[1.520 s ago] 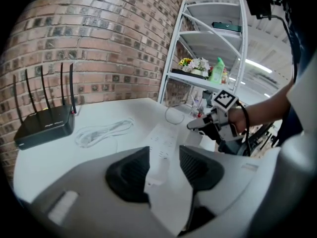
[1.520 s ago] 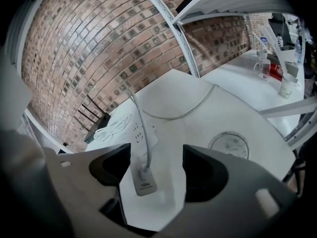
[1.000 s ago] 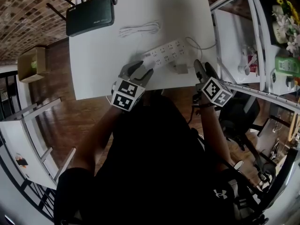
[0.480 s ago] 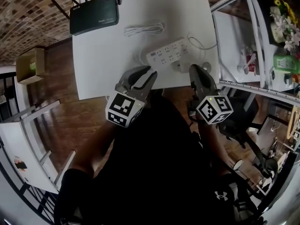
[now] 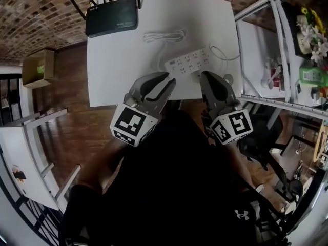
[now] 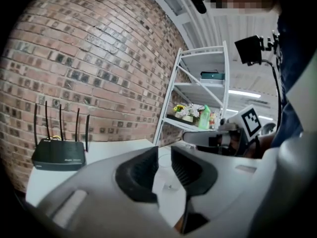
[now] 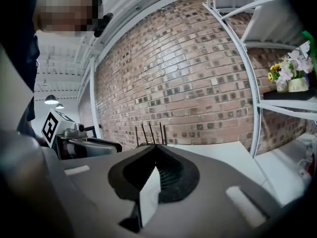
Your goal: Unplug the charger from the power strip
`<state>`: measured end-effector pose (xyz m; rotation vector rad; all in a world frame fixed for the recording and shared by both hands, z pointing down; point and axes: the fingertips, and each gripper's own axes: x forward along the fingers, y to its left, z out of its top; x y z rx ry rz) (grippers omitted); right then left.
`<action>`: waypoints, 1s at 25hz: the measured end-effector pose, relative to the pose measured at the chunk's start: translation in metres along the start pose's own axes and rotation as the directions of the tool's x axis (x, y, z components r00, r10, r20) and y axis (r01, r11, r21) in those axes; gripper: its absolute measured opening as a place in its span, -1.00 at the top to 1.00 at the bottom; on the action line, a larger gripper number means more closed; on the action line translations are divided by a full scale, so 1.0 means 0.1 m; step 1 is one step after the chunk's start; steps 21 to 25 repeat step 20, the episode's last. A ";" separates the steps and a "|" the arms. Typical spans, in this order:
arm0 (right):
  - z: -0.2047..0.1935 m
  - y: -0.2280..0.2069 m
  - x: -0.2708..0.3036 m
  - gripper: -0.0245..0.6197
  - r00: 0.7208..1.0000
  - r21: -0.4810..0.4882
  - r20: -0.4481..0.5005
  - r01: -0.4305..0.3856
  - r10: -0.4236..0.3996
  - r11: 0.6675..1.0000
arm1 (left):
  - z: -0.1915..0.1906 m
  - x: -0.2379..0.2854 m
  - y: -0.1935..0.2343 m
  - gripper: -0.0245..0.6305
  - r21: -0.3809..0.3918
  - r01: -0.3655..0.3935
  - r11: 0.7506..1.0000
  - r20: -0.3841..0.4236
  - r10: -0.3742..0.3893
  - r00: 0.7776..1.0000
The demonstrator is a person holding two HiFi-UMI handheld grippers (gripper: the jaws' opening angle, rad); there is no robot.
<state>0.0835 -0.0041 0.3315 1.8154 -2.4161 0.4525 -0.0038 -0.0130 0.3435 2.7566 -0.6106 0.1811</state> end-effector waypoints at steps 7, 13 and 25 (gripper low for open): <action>0.04 -0.03 -0.02 0.89 1.000 -0.015 0.007 -0.022 0.022 1.000 | 0.03 0.00 -0.01 0.68 -0.010 -0.034 0.999 -0.003 0.034 0.999; 0.05 -0.04 -0.06 0.89 0.999 -0.013 0.014 -0.038 0.038 0.999 | -0.03 0.03 -0.09 0.68 -0.011 -0.039 0.999 -0.015 0.039 0.999; 0.05 -0.08 -0.09 0.89 0.999 -0.004 0.014 -0.043 0.043 0.999 | -0.07 0.08 -0.06 0.68 0.043 -0.059 0.997 -0.016 0.060 0.998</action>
